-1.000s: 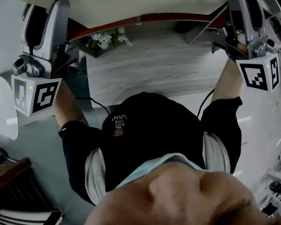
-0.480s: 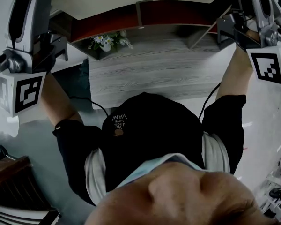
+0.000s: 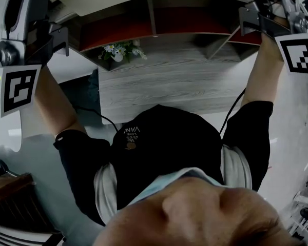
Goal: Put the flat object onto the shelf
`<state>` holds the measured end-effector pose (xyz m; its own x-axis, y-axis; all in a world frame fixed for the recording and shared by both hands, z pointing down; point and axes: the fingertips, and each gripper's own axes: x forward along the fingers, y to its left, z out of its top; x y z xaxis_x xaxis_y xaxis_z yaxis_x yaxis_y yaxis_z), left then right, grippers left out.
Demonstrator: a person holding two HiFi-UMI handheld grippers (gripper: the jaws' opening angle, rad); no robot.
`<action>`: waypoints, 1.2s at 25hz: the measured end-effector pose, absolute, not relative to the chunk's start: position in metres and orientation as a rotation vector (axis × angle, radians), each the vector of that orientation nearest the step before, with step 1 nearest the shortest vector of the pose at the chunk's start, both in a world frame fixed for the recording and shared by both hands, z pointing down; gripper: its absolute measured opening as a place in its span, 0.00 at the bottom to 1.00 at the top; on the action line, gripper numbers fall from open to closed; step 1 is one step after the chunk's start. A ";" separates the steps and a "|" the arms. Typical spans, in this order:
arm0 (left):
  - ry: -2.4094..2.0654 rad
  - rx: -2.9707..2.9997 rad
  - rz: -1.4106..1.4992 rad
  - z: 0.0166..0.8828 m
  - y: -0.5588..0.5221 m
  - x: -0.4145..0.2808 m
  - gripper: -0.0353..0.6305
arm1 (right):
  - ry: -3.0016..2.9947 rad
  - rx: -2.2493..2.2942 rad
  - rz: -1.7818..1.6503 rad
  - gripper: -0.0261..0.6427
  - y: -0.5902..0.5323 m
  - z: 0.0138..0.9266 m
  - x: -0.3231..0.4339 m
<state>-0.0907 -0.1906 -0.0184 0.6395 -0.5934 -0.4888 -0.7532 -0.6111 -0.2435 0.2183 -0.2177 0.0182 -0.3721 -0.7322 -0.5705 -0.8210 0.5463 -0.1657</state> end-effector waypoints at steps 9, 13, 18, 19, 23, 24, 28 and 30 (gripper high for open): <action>1.067 -2.454 0.481 -0.020 -0.233 -0.085 0.38 | 2.386 -1.053 0.411 0.29 -0.253 -0.012 0.186; 1.083 -2.469 0.471 -0.015 -0.252 -0.087 0.38 | 2.415 -1.081 0.394 0.29 -0.273 -0.008 0.184; 1.098 -2.482 0.451 -0.011 -0.269 -0.088 0.38 | 2.433 -1.118 0.381 0.29 -0.287 -0.004 0.185; 1.100 -2.485 0.448 -0.010 -0.273 -0.088 0.38 | 2.436 -1.126 0.375 0.29 -0.291 -0.003 0.185; 1.097 -2.501 0.438 -0.004 -0.287 -0.087 0.38 | 2.452 -1.155 0.371 0.29 -0.304 0.000 0.184; 1.098 -2.503 0.432 -0.003 -0.292 -0.086 0.38 | 2.456 -1.162 0.371 0.28 -0.308 0.001 0.185; 1.102 -2.505 0.416 -0.001 -0.305 -0.084 0.37 | 2.472 -1.181 0.366 0.28 -0.318 0.003 0.188; 1.103 -2.509 0.414 -0.001 -0.308 -0.084 0.37 | 2.478 -1.186 0.359 0.28 -0.321 0.004 0.188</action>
